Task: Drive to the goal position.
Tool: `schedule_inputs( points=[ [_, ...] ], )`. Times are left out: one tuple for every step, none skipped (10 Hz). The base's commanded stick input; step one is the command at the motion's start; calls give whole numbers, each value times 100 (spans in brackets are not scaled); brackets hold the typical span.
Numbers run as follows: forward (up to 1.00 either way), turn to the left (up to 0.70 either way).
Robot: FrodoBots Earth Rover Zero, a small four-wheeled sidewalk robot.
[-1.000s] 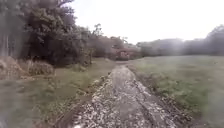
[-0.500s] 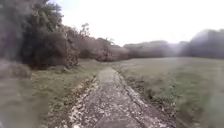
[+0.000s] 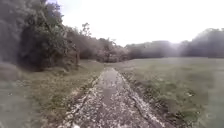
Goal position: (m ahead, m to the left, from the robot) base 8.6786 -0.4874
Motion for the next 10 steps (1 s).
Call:
schedule_inputs(
  points=[
    [85,0],
    [85,0],
    [85,0],
    [85,0],
    [85,0],
    [85,0],
    [85,0],
    [85,0],
    [85,0],
    [85,0]
  ],
)
